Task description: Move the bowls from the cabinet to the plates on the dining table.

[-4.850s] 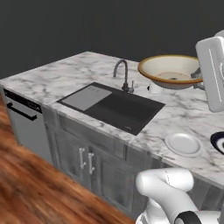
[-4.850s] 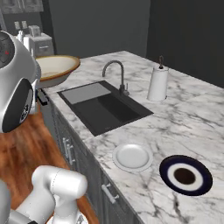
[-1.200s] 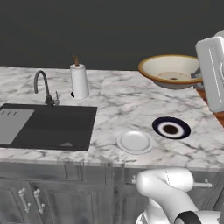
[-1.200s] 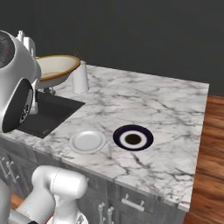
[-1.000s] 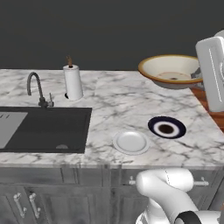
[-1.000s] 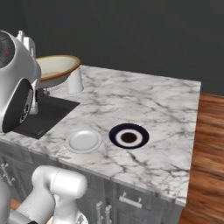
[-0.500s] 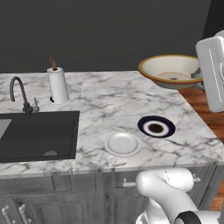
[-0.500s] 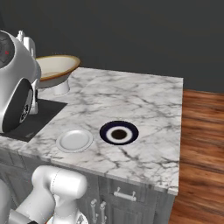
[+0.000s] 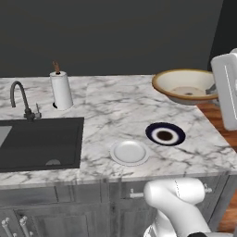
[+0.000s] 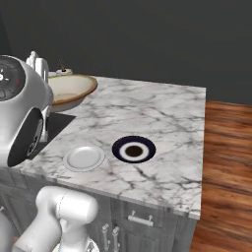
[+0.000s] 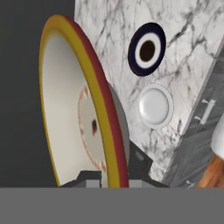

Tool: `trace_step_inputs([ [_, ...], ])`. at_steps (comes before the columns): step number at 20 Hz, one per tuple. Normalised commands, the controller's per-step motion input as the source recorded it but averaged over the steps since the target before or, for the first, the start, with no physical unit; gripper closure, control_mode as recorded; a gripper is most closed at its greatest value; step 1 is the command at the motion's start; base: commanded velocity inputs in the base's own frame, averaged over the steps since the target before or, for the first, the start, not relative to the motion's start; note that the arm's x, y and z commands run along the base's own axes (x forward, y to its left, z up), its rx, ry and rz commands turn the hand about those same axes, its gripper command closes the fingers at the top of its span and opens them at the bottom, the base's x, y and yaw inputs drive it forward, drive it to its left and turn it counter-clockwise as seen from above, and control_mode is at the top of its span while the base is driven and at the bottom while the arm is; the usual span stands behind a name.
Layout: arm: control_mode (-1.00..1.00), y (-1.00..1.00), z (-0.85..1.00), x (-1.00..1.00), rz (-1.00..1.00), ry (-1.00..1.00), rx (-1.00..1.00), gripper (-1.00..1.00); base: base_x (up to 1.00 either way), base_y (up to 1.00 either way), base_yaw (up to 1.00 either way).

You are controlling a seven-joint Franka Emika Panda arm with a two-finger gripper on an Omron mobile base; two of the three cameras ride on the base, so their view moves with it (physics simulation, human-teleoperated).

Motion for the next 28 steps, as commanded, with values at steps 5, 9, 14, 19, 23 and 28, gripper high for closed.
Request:
trace_step_inputs([
  [5, -1.0, -0.01, -0.31, 0.02, 0.13, 0.0, -0.04, 1.0, 0.0, 0.0, 0.0],
  [9, -1.0, 0.0, -0.34, 0.05, 0.17, -0.01, -0.06, 1.0, 0.0, 0.0, 0.0],
  [14, -1.0, -0.01, -0.29, 0.15, 0.16, -0.02, -0.02, 1.0, 0.0, 0.0, 0.0],
  [19, -1.0, 0.0, -0.33, 0.09, 0.15, 0.05, -0.1, 1.0, 0.0, 0.0, 0.0],
  [23, -1.0, 0.0, -0.32, 0.05, 0.14, 0.03, -0.12, 1.0, 0.0, 0.0, 0.0],
  [28, -1.0, 0.0, -0.36, 0.15, 0.14, 0.08, -0.03, 1.0, 0.0, 0.0, 0.0],
])
